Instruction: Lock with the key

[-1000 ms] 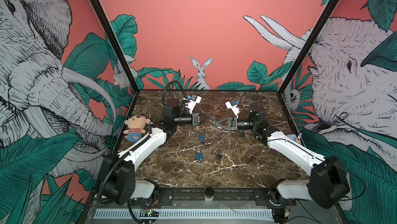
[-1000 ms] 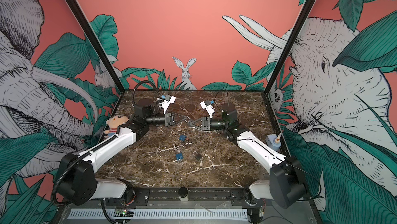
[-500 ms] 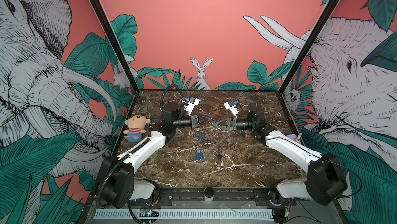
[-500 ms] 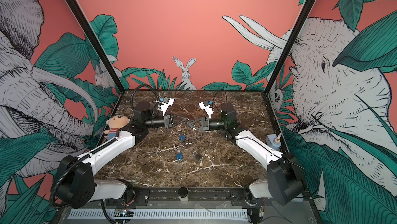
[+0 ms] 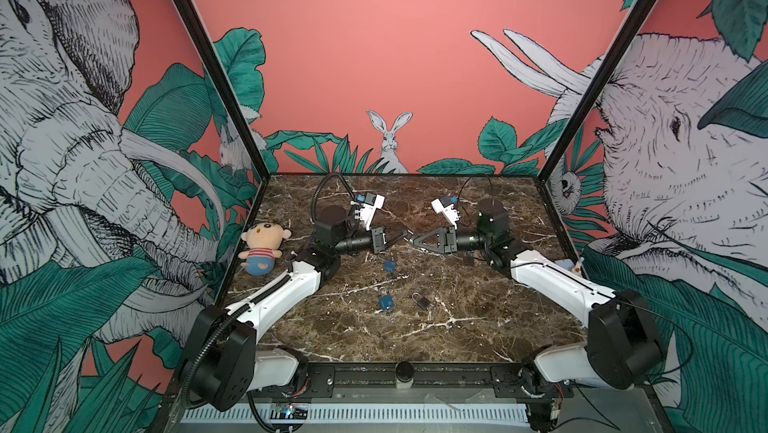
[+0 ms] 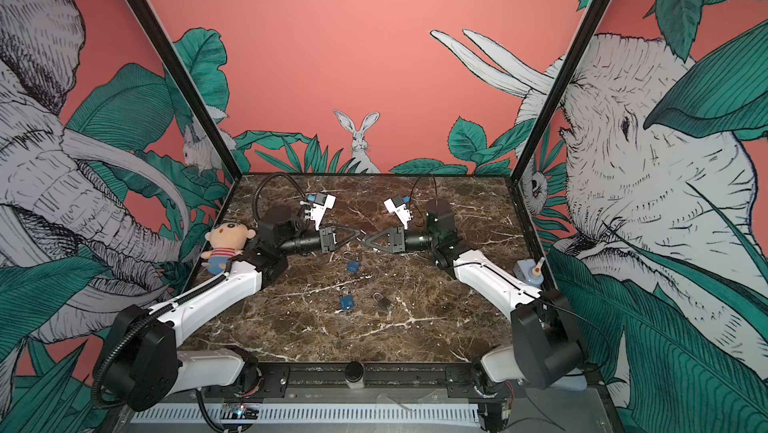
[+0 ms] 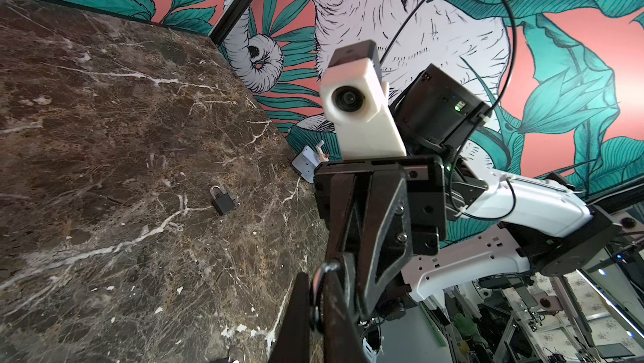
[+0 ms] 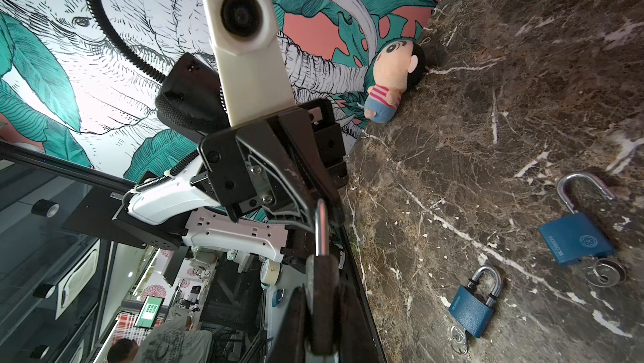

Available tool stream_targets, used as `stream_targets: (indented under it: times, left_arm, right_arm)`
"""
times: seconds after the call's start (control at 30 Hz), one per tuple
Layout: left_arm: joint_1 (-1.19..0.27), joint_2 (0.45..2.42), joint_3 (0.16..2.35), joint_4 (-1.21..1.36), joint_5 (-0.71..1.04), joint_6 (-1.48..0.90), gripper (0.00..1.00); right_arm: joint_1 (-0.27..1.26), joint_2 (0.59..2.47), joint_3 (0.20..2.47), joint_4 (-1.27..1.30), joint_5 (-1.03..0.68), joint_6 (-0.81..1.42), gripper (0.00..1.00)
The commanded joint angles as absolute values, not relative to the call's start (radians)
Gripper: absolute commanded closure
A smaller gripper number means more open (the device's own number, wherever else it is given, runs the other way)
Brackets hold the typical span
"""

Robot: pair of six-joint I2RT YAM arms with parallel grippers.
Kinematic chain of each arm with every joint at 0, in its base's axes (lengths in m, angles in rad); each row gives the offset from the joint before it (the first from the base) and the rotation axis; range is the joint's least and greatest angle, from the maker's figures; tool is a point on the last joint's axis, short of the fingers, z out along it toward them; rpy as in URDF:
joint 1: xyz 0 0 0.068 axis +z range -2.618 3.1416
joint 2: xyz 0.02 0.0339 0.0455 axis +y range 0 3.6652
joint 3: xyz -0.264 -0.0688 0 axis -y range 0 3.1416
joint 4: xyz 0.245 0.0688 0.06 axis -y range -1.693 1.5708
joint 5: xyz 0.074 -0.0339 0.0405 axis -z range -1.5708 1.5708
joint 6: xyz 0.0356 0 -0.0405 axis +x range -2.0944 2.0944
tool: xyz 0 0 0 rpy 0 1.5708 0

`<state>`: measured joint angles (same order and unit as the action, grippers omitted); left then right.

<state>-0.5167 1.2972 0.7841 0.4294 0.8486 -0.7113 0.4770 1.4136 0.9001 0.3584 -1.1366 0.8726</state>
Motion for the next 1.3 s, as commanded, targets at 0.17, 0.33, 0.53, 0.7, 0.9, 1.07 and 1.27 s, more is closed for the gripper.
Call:
stream_targets:
  times: [0.17,0.33,0.53,0.7,0.9,1.07,1.27]
  left_arm:
    - [-0.652,1.343,0.721,0.291,0.96,-0.701,1.0]
    - [-0.669,1.341,0.711,0.292,0.965,-0.704,1.0]
    - [-0.676,1.335,0.702,0.281,0.934,-0.697,1.0]
    - [-0.663,1.323,0.747,0.211,0.848,-0.643,1.0]
    - [-0.543,1.337,0.75,0.34,0.841,-0.742,1.0]
    - [-0.474,1.303,0.804,0.289,0.826,-0.718,1.0]
    - [-0.469,1.273,0.881,0.192,0.839,-0.664,1.0]
  right_arm:
    - [0.503,1.432,0.984,0.697,-1.125,0.886,1.0]
    - [0.504,1.453,0.992,0.695,-1.12,0.872,1.0]
    - [0.504,1.484,1.015,0.704,-1.124,0.871,1.0]
    - [0.505,1.485,0.995,0.677,-1.125,0.846,1.0]
    - [0.498,1.43,0.951,0.477,-1.046,0.695,0.9]
    - [0.467,1.372,0.894,0.404,-0.999,0.639,0.65]
    - [0.428,1.334,0.822,0.467,-1.005,0.693,0.57]
